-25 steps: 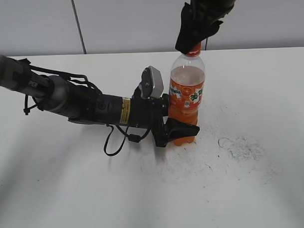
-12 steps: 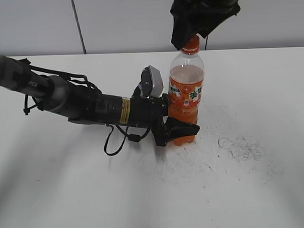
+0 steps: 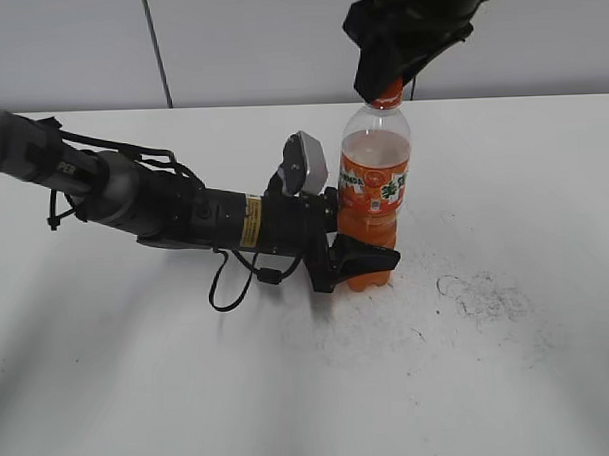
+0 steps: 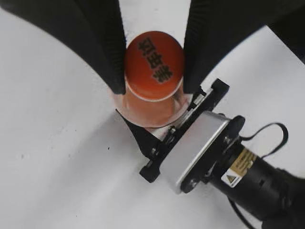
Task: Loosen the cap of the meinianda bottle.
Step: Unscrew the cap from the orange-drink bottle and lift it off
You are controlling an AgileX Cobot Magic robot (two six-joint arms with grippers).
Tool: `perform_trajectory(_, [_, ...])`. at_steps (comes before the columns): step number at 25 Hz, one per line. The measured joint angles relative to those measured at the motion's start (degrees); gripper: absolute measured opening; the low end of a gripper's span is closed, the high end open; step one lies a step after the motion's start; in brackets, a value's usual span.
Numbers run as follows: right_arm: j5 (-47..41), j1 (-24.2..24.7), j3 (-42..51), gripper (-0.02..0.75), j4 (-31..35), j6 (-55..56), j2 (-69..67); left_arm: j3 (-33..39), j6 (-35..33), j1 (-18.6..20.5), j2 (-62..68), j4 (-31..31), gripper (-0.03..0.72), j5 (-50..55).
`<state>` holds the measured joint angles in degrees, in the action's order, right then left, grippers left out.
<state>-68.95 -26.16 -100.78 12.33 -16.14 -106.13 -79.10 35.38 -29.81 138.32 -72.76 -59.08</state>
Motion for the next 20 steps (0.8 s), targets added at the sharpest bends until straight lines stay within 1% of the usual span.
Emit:
perform_trajectory(1, [0.0,0.0,0.0,0.267,0.2,-4.0,0.0,0.0,0.0,0.0,0.0,0.0,0.499,0.0])
perform_trajectory(3, [-0.1,0.0,0.0,0.267,0.6,-17.3,0.0,0.0,-0.2,0.0,0.0,-0.2,0.499,0.0])
perform_trajectory(4, [-0.2,0.0,0.0,0.267,0.7,-20.5,0.0,0.0,-0.2,0.0,0.0,-0.2,0.499,0.0])
perform_trajectory(5, [-0.4,0.0,0.0,0.267,0.9,-27.8,0.1,0.0,-0.4,0.0,0.0,-0.2,0.499,0.0])
perform_trajectory(6, [-0.5,0.0,0.0,0.267,0.9,-31.0,0.1,0.0,-0.4,0.0,0.0,-0.3,0.499,0.0])
perform_trajectory(9, [-0.5,0.0,0.0,0.267,1.0,-34.0,0.1,0.0,-0.5,0.0,0.0,-0.3,0.499,0.0])
perform_trajectory(10, [-0.5,0.0,0.0,0.269,1.0,-33.1,0.1,0.0,-0.5,0.0,0.0,-0.3,0.499,0.0])
perform_trajectory(12, [-0.1,0.0,0.0,0.298,0.8,-28.8,0.1,0.0,-0.3,0.0,0.0,-0.1,0.499,0.0])
perform_trajectory(14, [1.3,0.0,0.0,0.414,-0.1,-18.9,0.1,0.0,-0.2,0.0,0.0,-0.1,0.499,0.0])
perform_trajectory(15, [1.8,0.0,0.0,0.454,-0.4,-13.4,0.1,0.0,-0.1,0.0,0.0,-0.1,0.499,0.0])
perform_trajectory(16, [2.0,0.0,0.0,0.473,-0.5,-8.7,0.1,0.0,0.0,0.0,0.0,-0.1,0.499,0.0])
perform_trajectory(17, [2.0,0.0,0.0,0.473,-0.5,-8.7,0.1,0.0,0.0,0.0,0.0,-0.1,0.499,0.0])
perform_trajectory(18, [2.1,0.0,0.0,0.481,-0.5,0.3,0.1,0.0,0.0,0.0,0.0,0.0,0.499,0.0])
perform_trajectory(19, [2.0,0.0,0.0,0.475,-0.5,5.6,0.1,0.0,0.0,0.0,0.0,0.0,0.499,0.0])
perform_trajectory(20, [1.8,0.0,0.0,0.452,-0.5,7.8,0.1,0.0,0.0,0.0,0.0,0.0,0.499,0.0])
